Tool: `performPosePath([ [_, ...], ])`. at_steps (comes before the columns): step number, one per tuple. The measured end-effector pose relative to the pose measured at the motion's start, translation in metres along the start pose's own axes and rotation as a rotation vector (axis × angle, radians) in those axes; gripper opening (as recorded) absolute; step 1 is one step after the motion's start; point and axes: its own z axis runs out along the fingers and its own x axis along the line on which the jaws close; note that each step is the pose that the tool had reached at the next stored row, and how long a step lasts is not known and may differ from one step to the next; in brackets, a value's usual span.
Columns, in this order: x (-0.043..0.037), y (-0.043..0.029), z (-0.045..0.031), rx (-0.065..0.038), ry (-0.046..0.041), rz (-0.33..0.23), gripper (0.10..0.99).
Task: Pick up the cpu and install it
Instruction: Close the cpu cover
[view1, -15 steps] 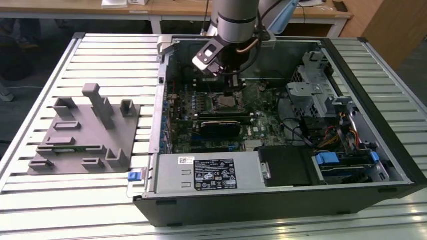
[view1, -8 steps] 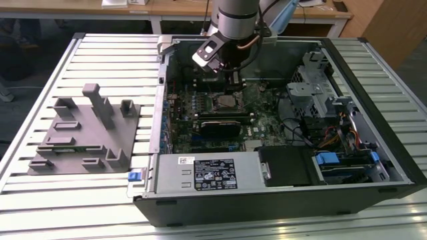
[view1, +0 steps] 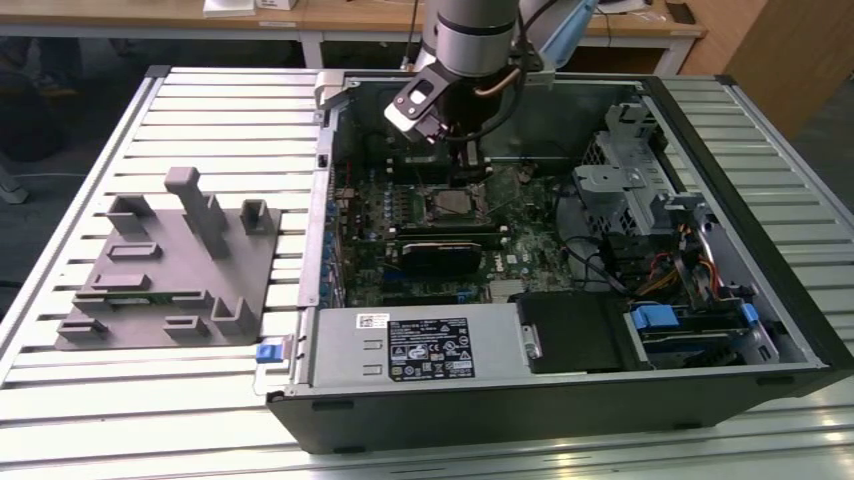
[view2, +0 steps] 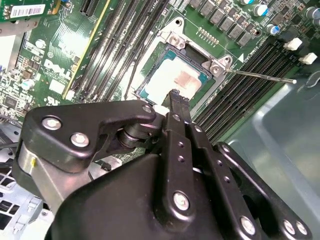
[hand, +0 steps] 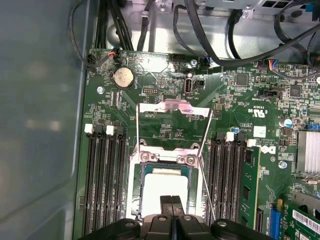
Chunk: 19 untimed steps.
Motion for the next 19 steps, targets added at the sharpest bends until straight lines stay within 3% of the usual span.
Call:
performPosePath([
  [19, 0.0000, 0.0002, -0.0077, 0.000, 0.0000, 0.000, 0.106],
])
